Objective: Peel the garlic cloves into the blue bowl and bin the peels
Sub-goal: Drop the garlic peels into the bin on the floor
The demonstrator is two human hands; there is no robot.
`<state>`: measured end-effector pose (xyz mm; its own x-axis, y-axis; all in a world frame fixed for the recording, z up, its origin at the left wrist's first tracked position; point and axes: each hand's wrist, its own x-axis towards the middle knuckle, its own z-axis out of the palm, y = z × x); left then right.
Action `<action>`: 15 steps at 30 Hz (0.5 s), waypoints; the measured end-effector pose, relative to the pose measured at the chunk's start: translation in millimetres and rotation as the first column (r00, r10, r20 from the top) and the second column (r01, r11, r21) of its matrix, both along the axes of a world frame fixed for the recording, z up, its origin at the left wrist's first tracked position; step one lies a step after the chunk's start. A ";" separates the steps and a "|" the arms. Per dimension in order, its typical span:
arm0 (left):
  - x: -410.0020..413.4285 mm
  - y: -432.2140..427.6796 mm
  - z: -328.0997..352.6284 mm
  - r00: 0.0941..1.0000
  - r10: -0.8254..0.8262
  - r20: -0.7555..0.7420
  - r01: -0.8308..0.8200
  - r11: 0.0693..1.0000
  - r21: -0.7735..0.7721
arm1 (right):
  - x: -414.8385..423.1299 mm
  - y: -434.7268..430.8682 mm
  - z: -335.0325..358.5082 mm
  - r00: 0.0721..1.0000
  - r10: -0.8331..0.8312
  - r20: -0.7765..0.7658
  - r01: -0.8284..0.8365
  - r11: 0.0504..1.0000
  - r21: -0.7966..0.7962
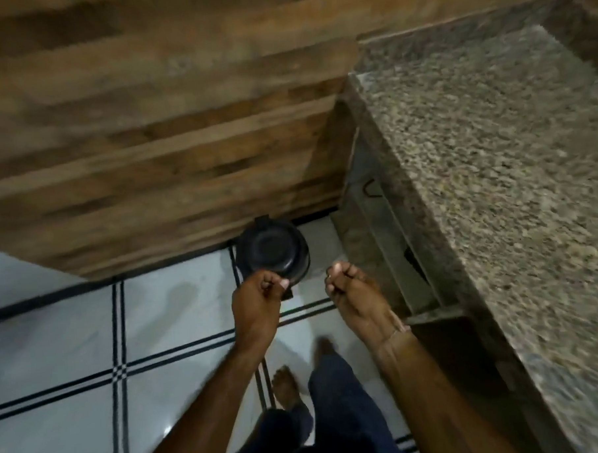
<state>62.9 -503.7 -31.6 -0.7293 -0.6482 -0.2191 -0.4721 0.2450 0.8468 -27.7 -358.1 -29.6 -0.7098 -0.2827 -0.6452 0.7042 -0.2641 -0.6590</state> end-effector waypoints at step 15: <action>-98.6 -144.7 -158.1 0.952 0.094 0.292 -0.103 0.995 0.016 | -109.8 -147.1 -179.0 0.960 0.221 0.175 -0.259 0.935 0.241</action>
